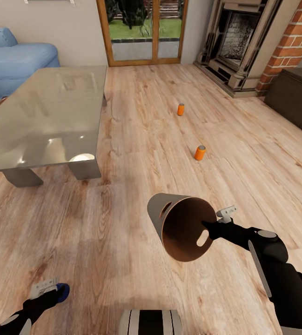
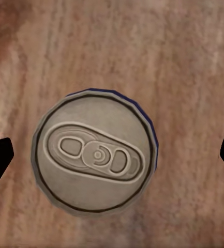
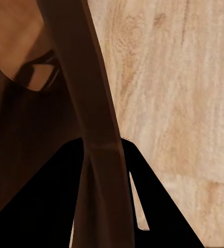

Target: Put the three can of soda from the living room inside the tash can in the kitchen.

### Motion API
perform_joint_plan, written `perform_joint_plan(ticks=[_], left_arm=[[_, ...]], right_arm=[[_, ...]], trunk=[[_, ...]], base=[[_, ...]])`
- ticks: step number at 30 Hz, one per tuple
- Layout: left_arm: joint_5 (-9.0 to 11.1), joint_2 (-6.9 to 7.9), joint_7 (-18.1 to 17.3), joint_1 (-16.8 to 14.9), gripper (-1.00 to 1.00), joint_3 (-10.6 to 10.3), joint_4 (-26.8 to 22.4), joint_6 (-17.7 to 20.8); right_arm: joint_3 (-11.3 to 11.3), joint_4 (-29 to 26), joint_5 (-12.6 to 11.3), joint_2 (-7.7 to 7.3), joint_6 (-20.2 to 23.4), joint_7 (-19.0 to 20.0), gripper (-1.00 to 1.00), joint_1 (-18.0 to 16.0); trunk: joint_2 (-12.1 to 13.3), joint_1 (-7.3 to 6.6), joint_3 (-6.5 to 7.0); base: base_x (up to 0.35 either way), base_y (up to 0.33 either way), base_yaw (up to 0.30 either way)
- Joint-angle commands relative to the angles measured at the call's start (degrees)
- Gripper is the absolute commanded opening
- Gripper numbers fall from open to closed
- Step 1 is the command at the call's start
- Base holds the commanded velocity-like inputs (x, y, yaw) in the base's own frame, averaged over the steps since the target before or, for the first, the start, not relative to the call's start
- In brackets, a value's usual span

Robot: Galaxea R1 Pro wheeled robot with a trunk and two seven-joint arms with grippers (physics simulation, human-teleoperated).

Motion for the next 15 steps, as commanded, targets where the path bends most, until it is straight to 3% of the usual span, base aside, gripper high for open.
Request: perform_joint_plan(ticks=[1,6,15], left_arm=[[0.0,0.00,0.0,0.0,1.00,0.0,0.0,0.0],[0.0,-0.04,0.0,-0.1,1.00,0.0,0.0,0.3],[0.0,0.01,0.0,-0.1,1.00,0.0,-0.1,0.0]], right_arm=[[0.0,-0.1,-1.0,0.01,0.2,0.0,-1.00,0.0],[0.0,-0.1,-1.0,0.01,0.2,0.0,-1.00,0.0],[1.5,-0.1,-1.0,-0.01,0.2,0.0,-1.00,0.1]], trunk=[[0.0,0.02,-0.22],[-0.1,0.14,-1.33],[-0.1,0.14,-1.33]], base=[[0.000,0.000,0.000],[0.000,0.000,0.000],[0.018,0.002,0.000]])
